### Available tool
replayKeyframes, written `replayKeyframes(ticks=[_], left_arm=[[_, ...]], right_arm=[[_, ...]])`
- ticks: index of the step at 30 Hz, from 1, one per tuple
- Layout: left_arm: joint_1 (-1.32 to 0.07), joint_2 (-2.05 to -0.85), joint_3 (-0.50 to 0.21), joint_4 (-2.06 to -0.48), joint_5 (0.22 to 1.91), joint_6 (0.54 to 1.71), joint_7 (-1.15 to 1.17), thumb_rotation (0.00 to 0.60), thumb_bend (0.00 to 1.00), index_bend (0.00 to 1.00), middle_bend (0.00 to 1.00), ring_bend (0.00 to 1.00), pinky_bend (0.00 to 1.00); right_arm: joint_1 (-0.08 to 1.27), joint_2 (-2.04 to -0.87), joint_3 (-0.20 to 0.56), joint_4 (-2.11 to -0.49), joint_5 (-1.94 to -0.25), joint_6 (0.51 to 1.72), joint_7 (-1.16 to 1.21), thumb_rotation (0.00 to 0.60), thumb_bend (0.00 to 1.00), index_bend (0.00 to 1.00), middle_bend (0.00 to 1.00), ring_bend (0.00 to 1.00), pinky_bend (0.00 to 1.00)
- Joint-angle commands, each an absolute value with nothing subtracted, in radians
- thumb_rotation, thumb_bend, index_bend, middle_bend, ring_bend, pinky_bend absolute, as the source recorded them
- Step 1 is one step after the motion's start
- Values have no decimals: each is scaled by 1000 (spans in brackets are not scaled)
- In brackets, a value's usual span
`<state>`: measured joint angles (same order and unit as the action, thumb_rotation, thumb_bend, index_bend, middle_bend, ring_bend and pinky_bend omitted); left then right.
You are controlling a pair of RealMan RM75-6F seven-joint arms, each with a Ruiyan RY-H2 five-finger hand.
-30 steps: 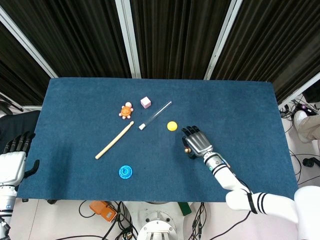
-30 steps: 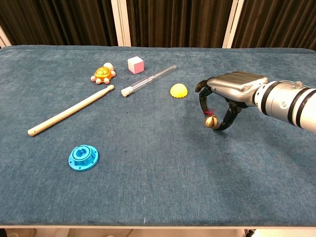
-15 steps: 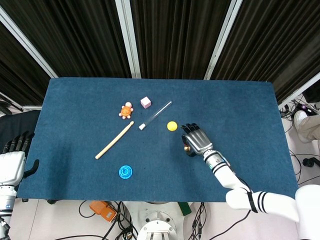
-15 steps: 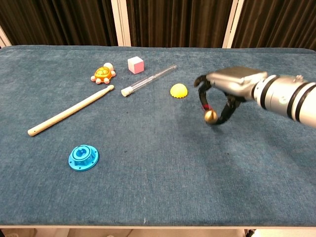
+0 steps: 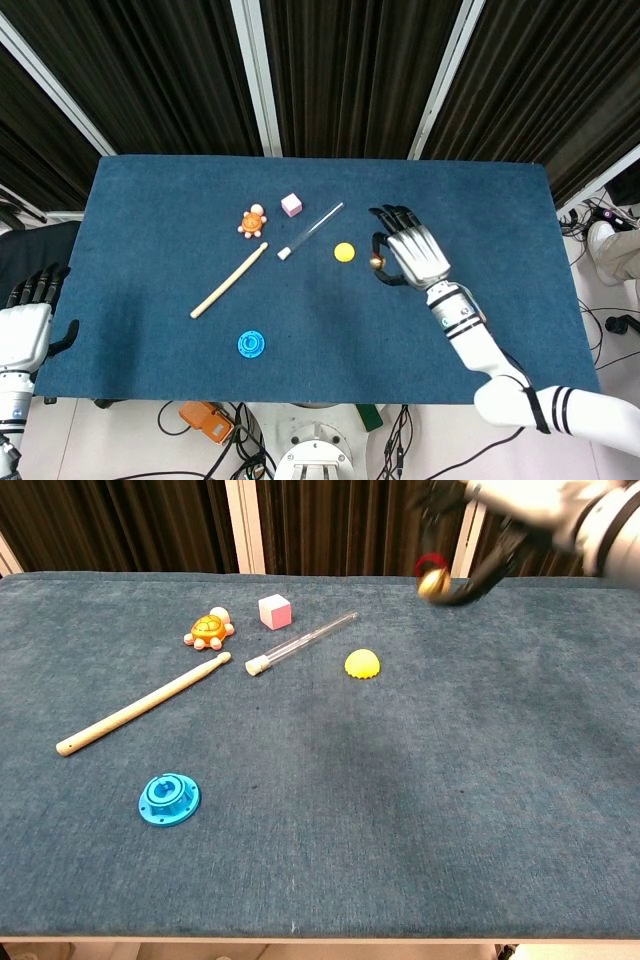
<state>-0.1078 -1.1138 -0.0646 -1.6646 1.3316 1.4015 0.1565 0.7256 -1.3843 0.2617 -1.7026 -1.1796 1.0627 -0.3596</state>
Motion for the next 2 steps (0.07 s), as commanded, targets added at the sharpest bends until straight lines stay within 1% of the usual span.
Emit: replayKeyframes(ticks=[1,2], left_arm=[[-108,-1113,-65,-1667,1331,1402,158,600,367,55,0,24,100],[-107,-1113,-65,-1666,1331,1403,158,600,368,55,0,24,100]], right_arm=[[704,-1339,267,-1748,-1197,1091,-349,600,457,660,170,145,152],[700,-1330,266,-1756,-1199,1093,-349,600,457,660,170,145,152]])
